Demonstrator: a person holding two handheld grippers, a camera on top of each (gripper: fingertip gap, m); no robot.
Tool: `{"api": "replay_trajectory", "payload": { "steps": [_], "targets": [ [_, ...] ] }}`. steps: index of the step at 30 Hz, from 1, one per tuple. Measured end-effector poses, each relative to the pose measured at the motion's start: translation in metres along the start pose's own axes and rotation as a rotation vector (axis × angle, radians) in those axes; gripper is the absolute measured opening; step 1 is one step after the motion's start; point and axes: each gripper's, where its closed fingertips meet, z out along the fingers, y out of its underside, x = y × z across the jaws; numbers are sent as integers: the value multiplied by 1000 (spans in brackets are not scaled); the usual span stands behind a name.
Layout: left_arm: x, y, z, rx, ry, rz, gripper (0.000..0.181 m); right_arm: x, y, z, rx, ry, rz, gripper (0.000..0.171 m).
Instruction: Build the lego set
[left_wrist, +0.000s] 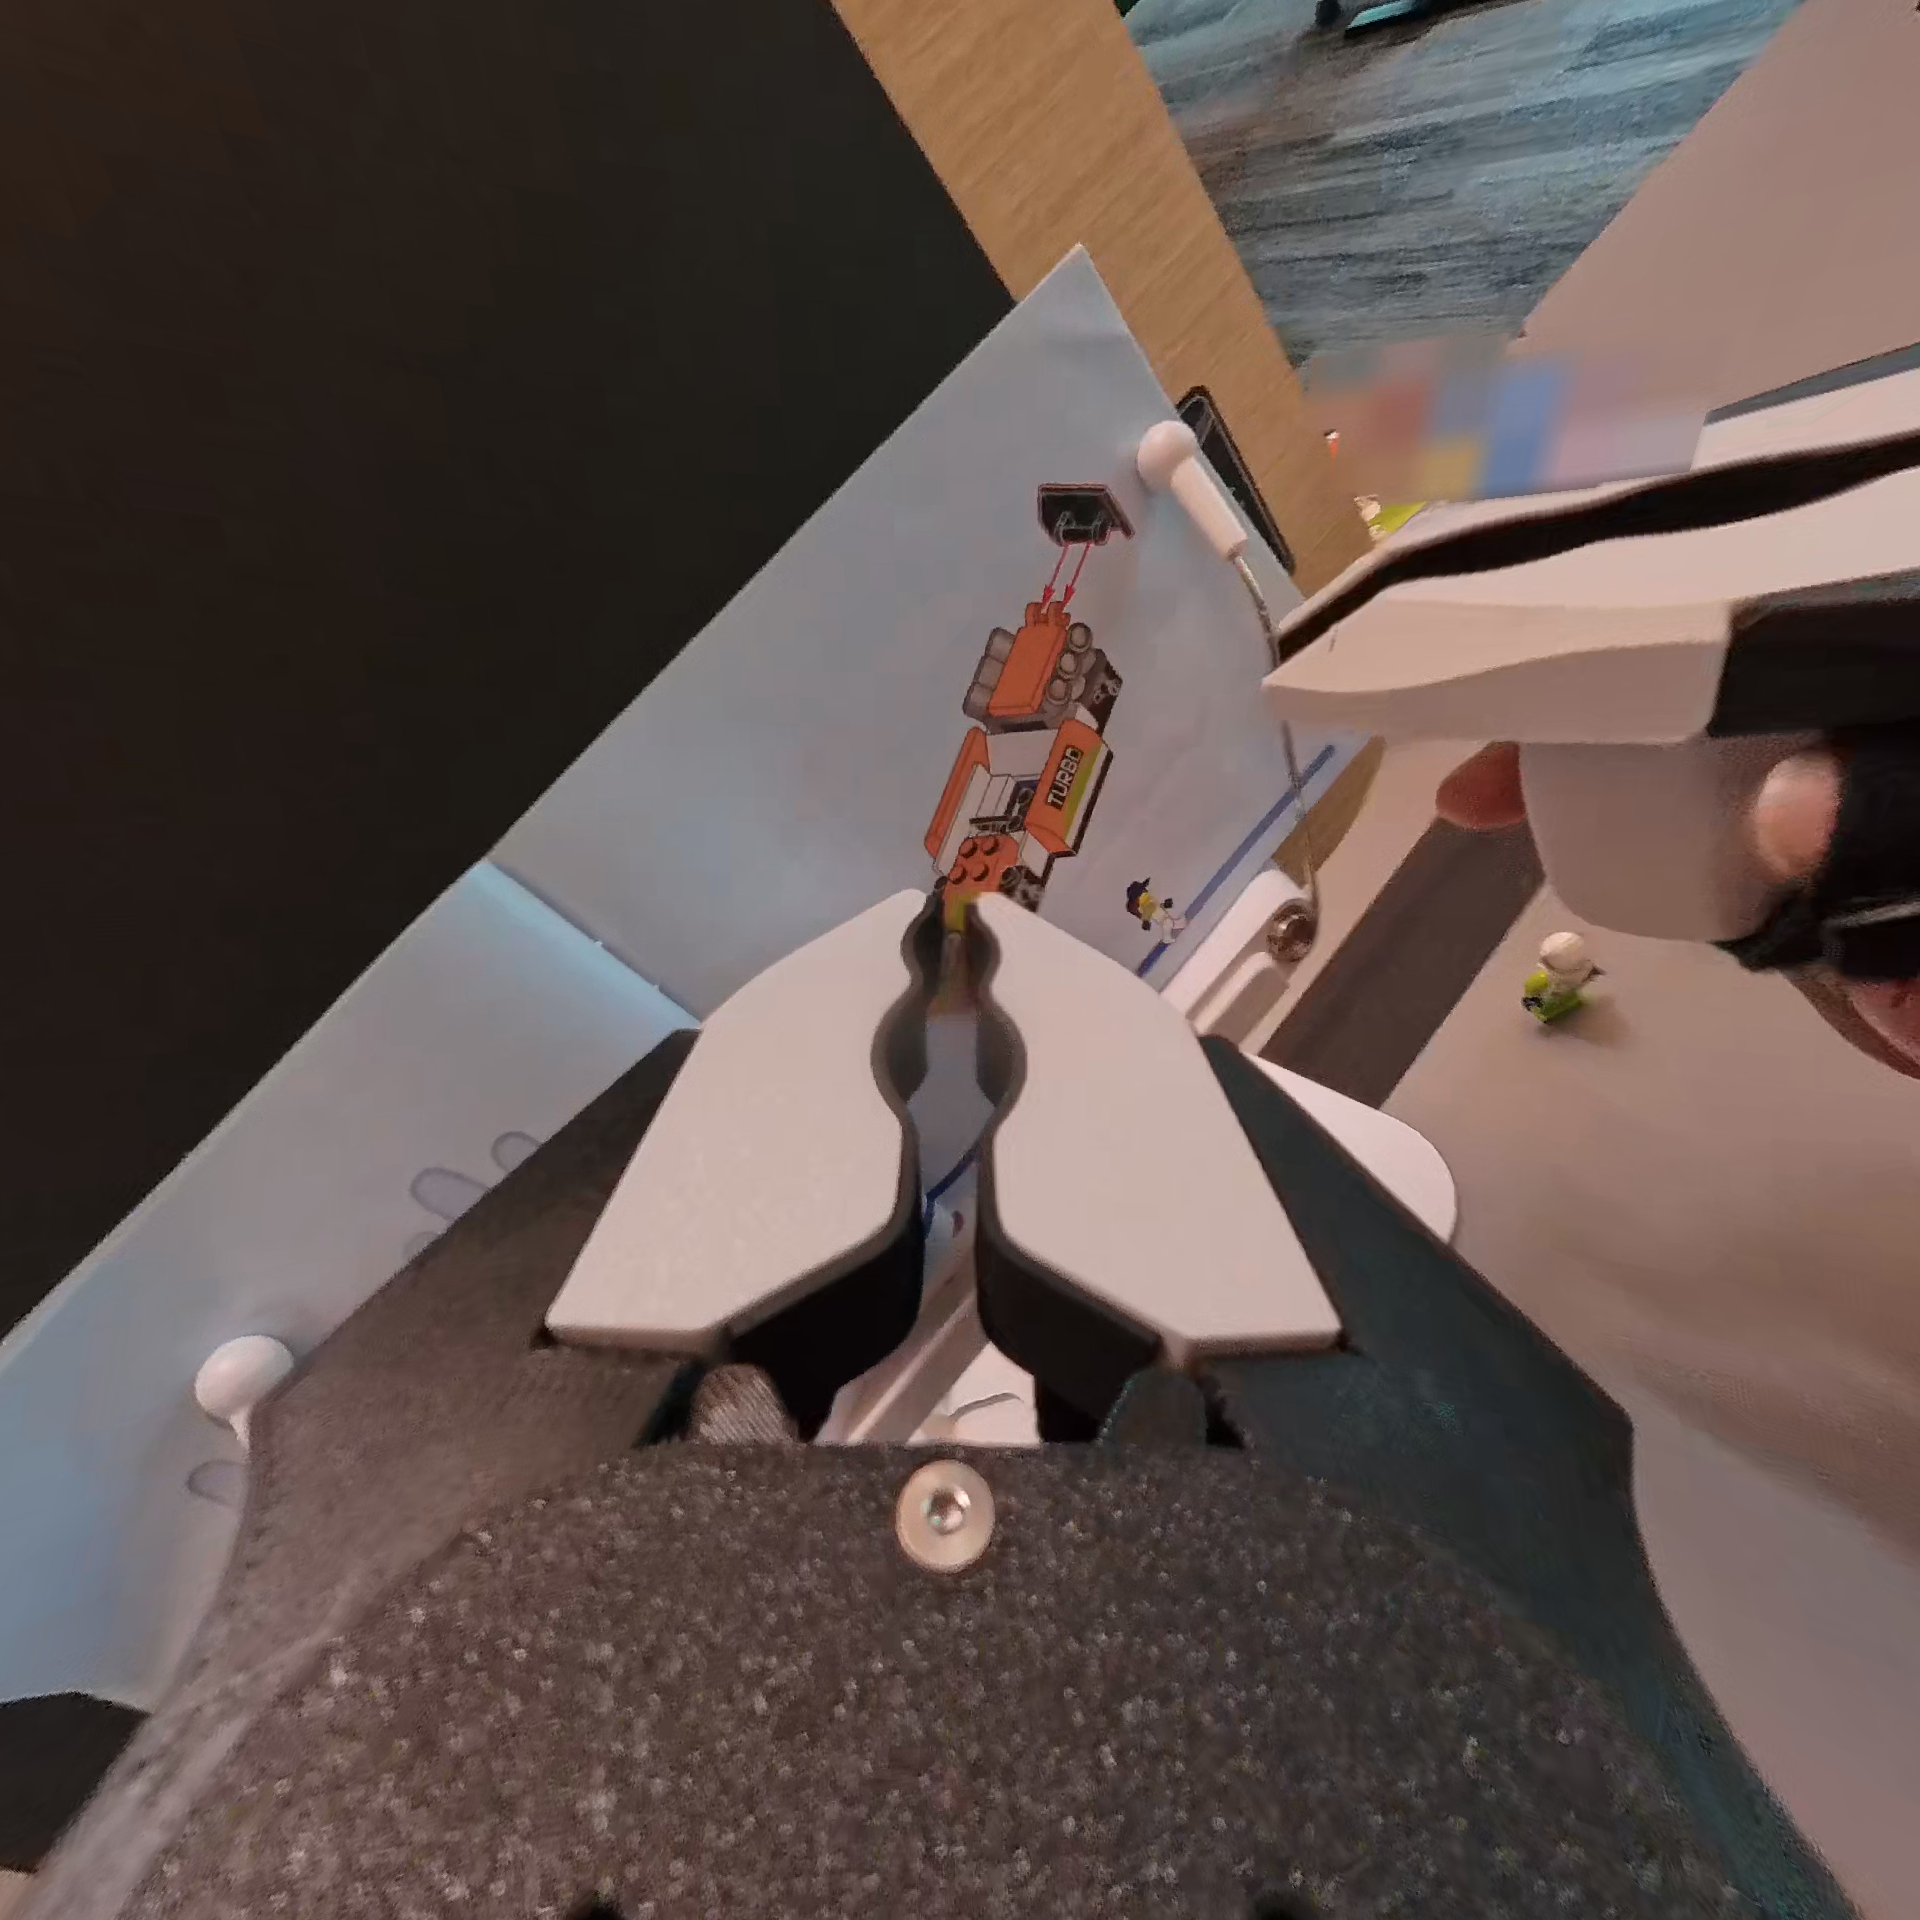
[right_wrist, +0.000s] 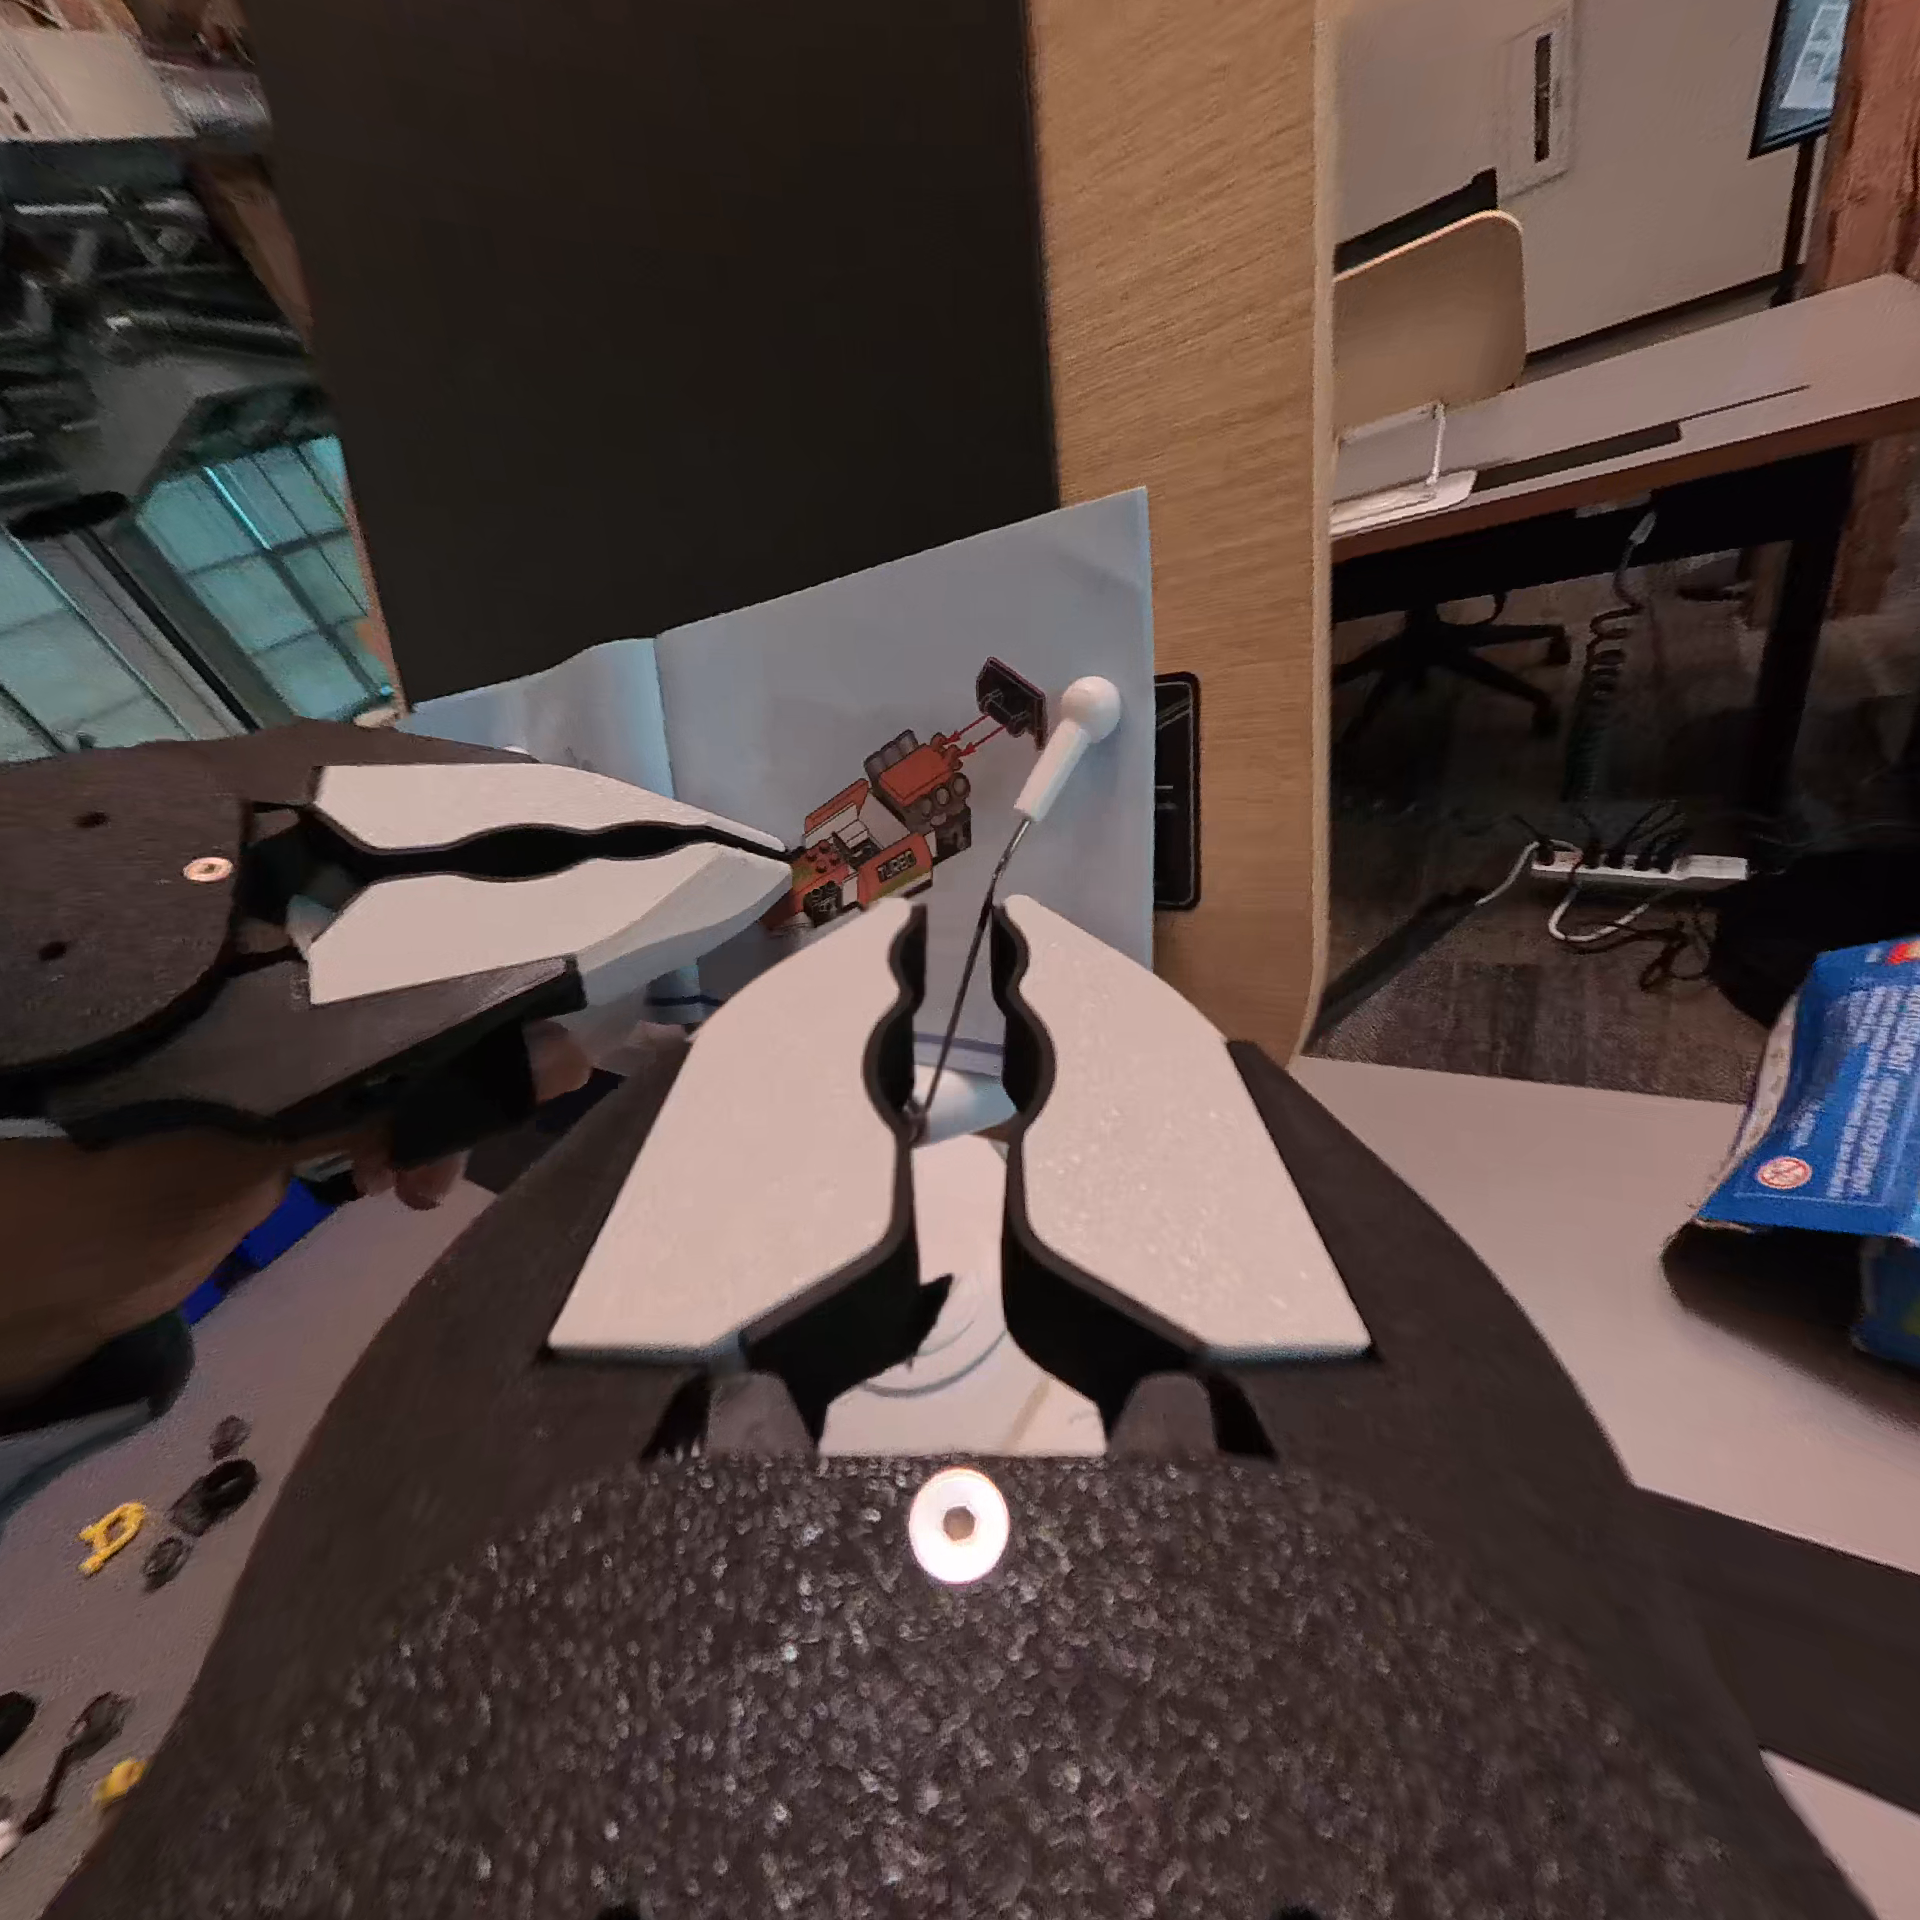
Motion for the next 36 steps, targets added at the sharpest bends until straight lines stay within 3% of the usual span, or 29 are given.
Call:
{"api": "replay_trajectory", "payload": {
  "steps": [2,8,14,20,30,36],
  "targets": [
    [3,-5,-7,30,18,-36,11,-6,-4,-11,26,-4,-8,15],
    [-8,-26,-71,255,-25,-226,7,-35,-13,-59,78,7,-194,14],
    [-19,11,-126,346,-143,-429,0,-53,-11,-92,94,84,-322,5],
    [-12,41,-165,377,-211,-552,0,-70,2,-101,63,134,-389,0],
    [40,87,-180,305,-146,-575,0,-83,40,-102,-13,51,-411,0],
    [55,130,-188,286,-231,-577,0,-69,30,-107,54,76,-355,0]
  ]
}}
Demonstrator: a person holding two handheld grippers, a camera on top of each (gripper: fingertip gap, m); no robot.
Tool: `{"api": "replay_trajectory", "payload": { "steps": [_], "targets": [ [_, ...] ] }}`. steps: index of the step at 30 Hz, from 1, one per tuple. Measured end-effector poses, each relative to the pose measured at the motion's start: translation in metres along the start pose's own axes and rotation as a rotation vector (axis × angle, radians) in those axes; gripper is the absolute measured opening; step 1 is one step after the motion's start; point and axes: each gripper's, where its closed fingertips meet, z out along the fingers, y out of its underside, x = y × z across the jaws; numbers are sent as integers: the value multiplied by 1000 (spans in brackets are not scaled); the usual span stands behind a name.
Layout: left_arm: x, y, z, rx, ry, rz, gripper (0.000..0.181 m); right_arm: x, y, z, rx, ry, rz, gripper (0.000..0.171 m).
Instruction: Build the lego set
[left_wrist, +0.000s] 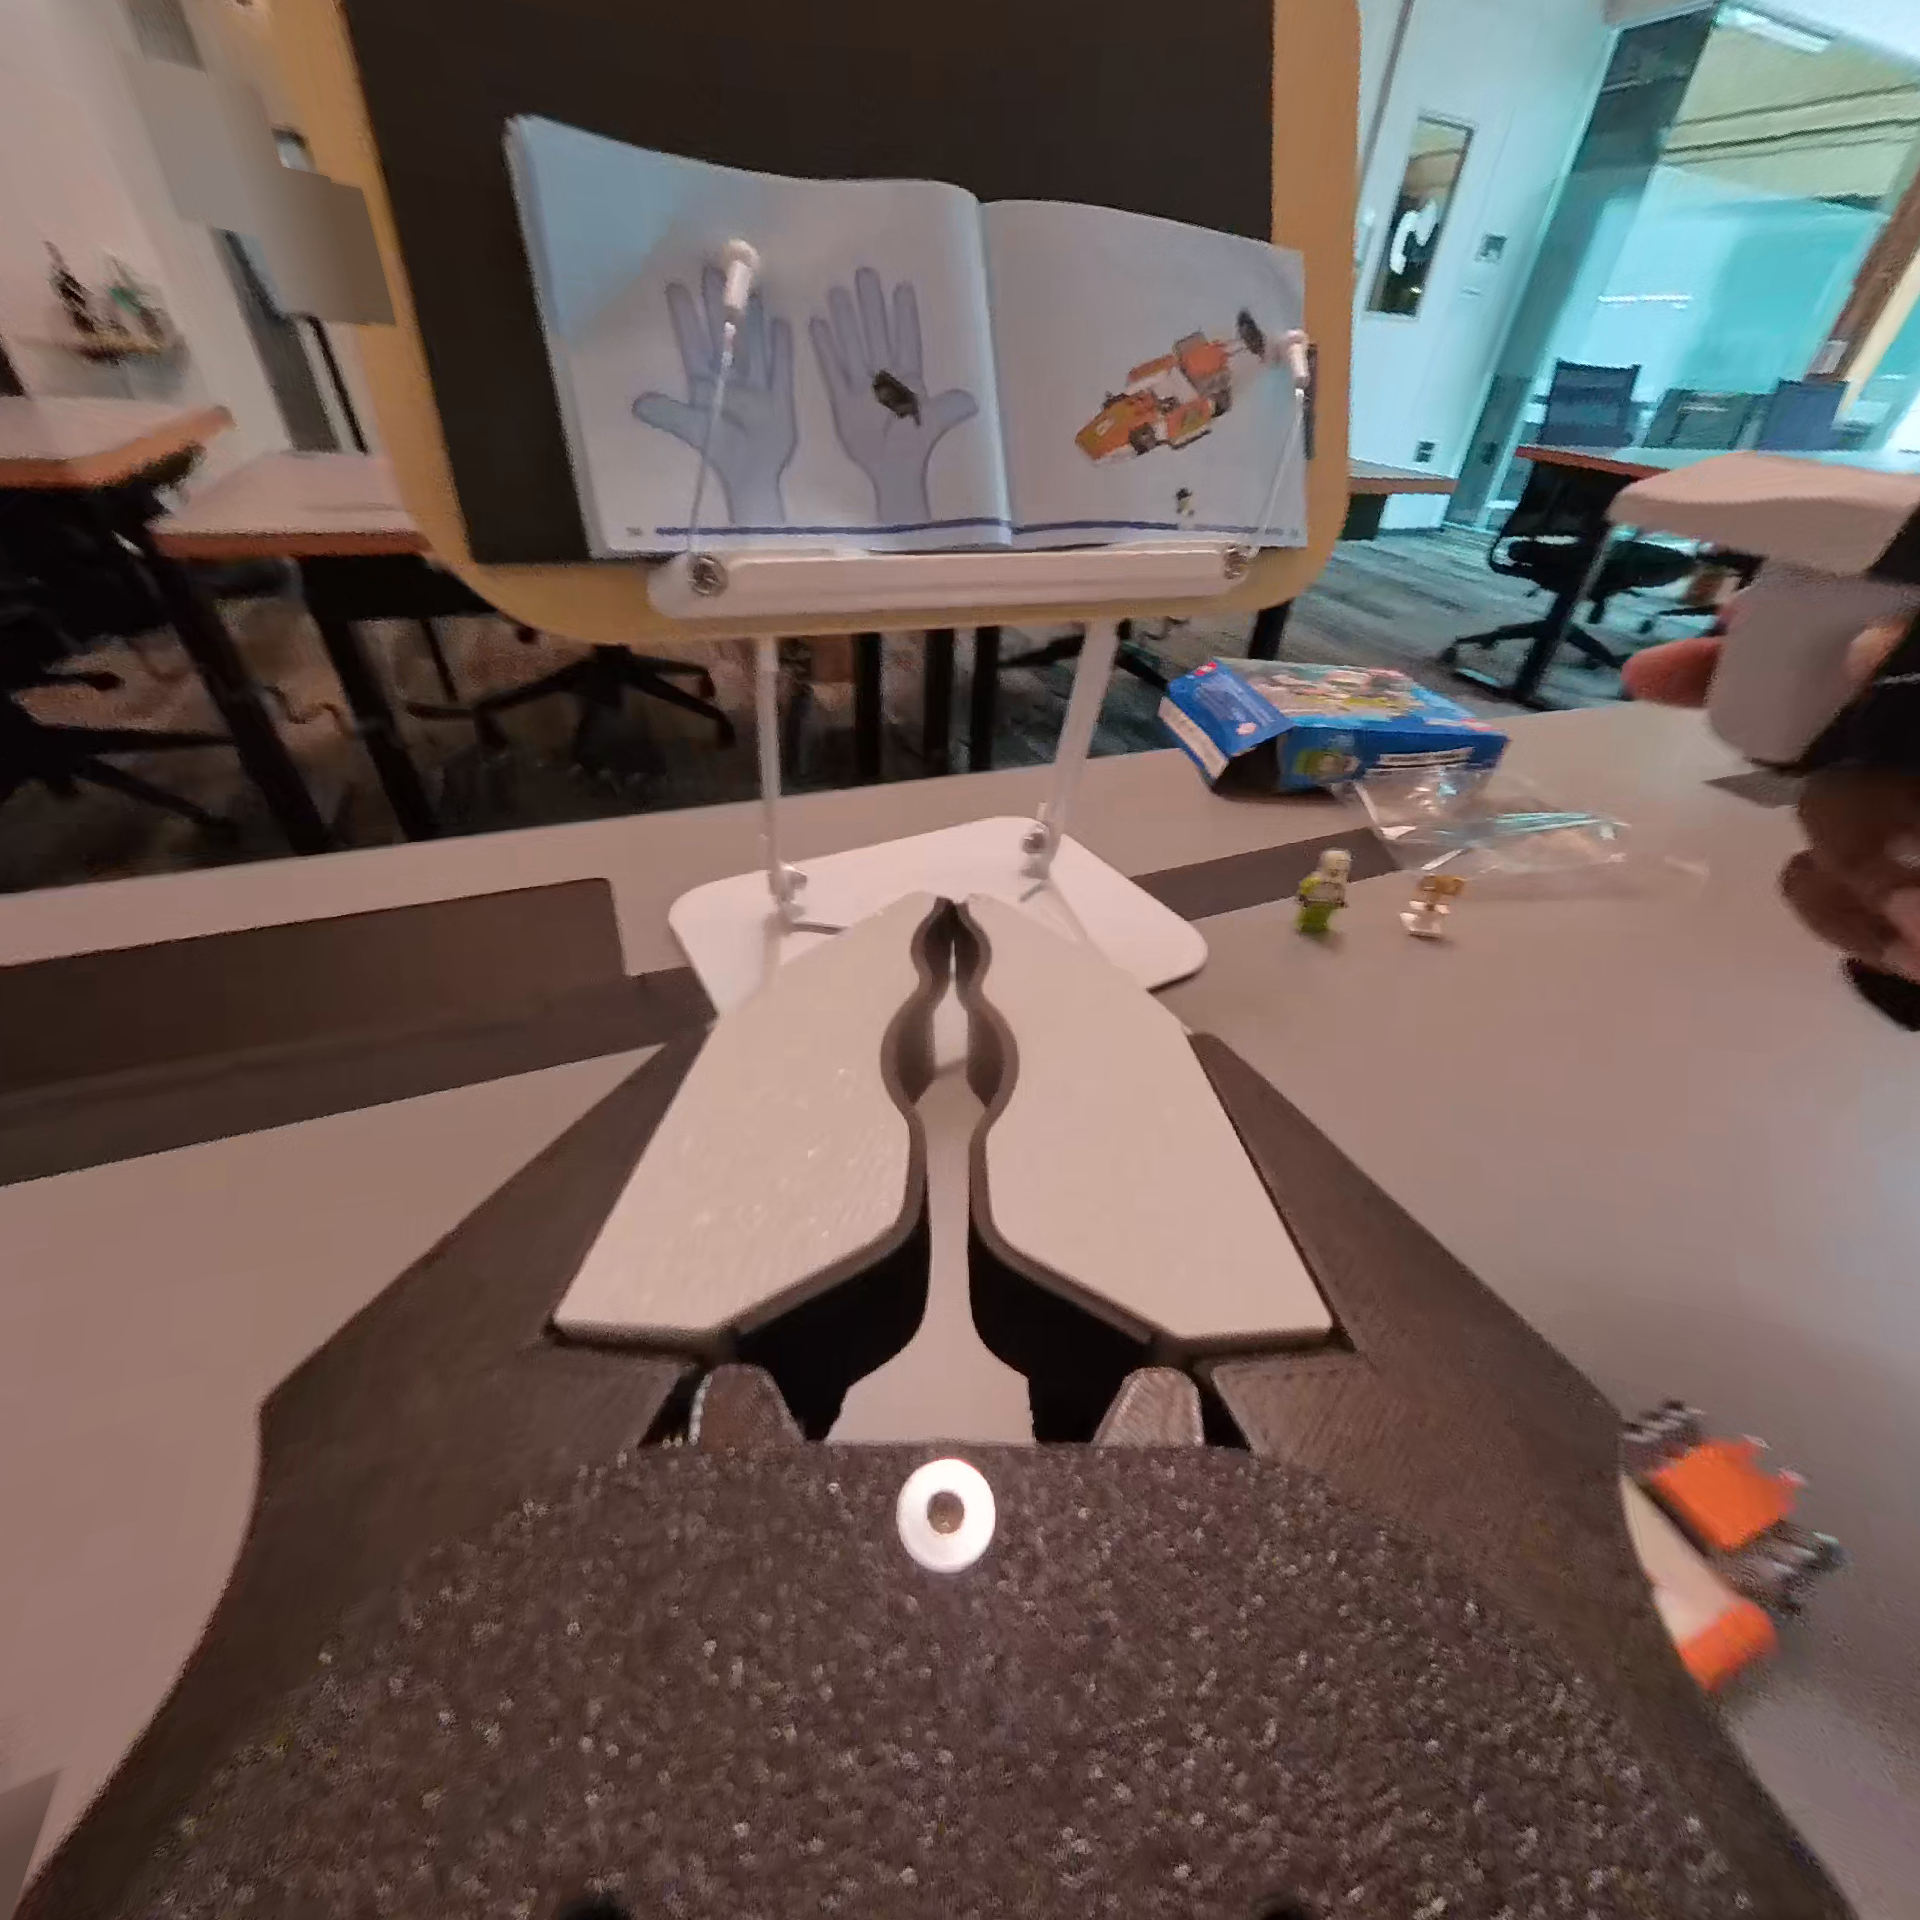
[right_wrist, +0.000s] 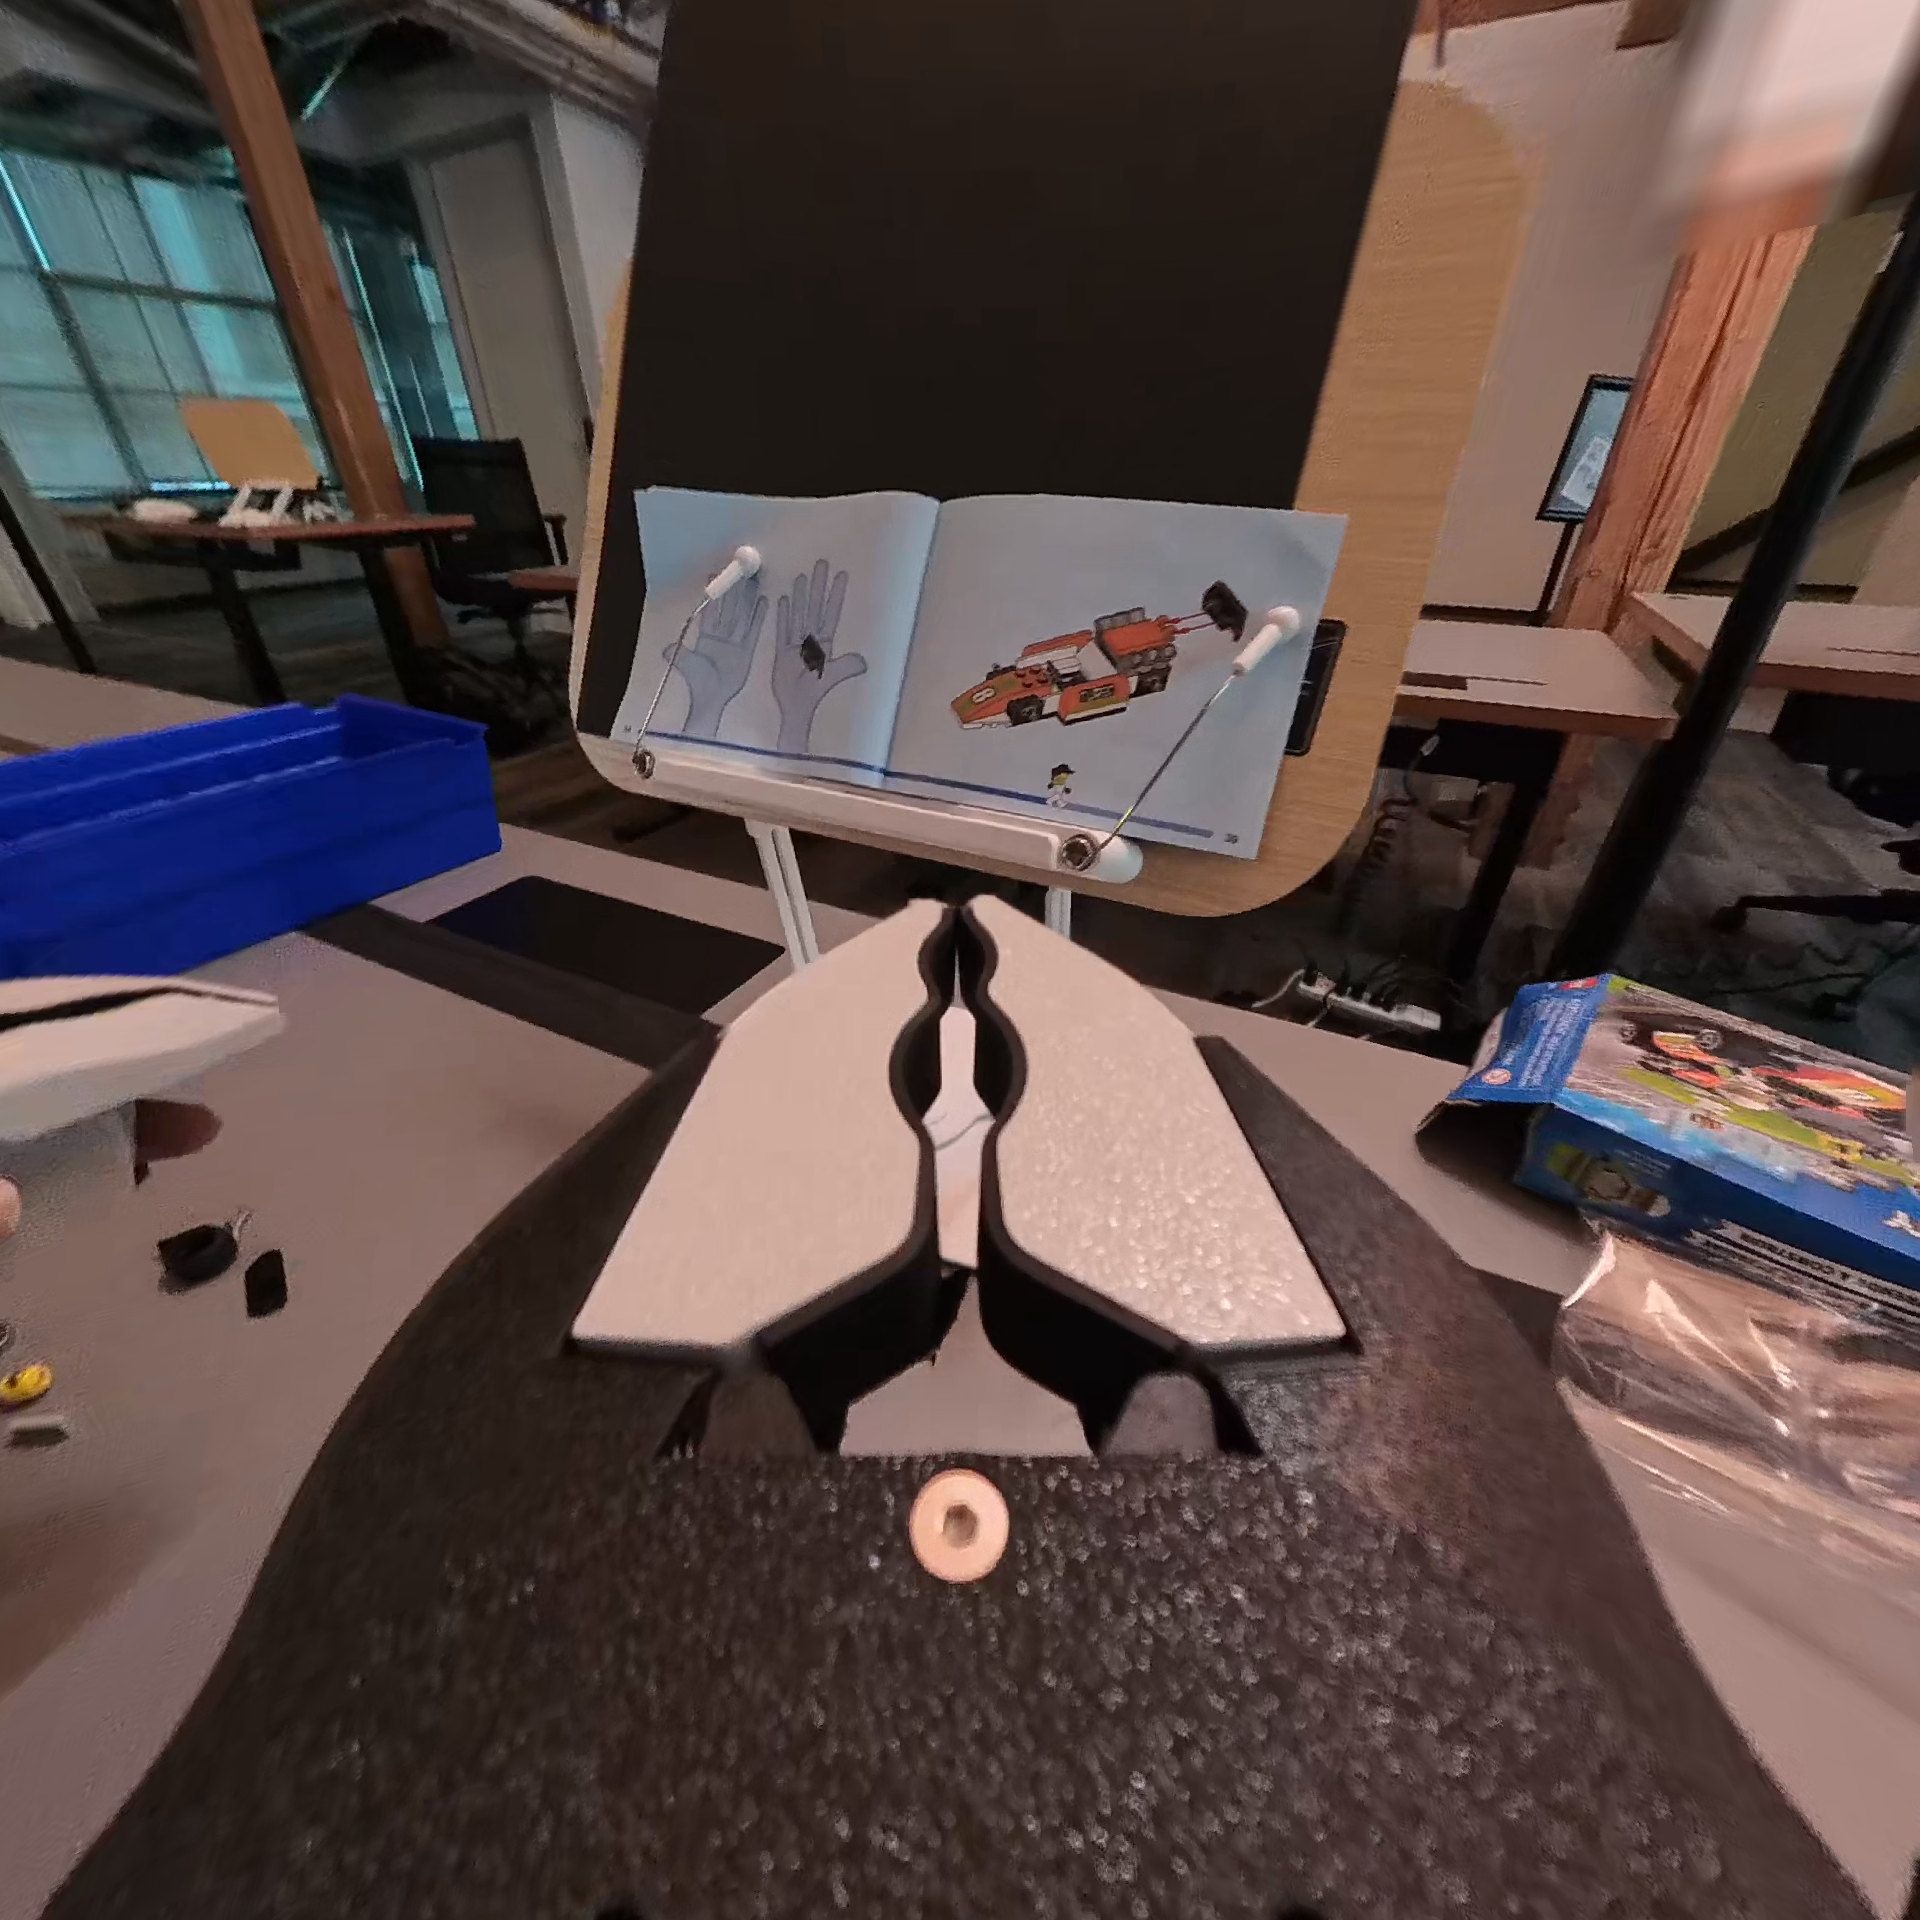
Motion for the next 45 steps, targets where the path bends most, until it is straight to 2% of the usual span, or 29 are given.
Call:
{"api": "replay_trajectory", "payload": {
  "steps": [6,10,13,21,26,31,38,45],
  "targets": [
    [-44,-26,-14,36,-58,91,0,-9,-8,-3,25,-23,-52,0],
    [-79,-25,-29,-145,-10,160,0,-13,-13,-4,46,-56,-33,0],
    [-96,-3,-39,-297,58,141,0,-19,-13,-3,51,-104,11,0],
    [-83,104,-35,-751,185,163,36,-38,-11,-3,48,-179,-38,0],
    [-78,138,-42,-917,205,203,42,-43,-9,-3,41,-189,-122,0],
    [-81,149,-44,-973,185,211,39,-45,-5,-2,32,-200,-120,0],
    [-80,150,-44,-977,189,168,30,-42,-1,1,23,-170,-121,0],
    [-82,148,-41,-956,175,199,30,-38,-1,0,20,-152,-111,0]
  ]
}}
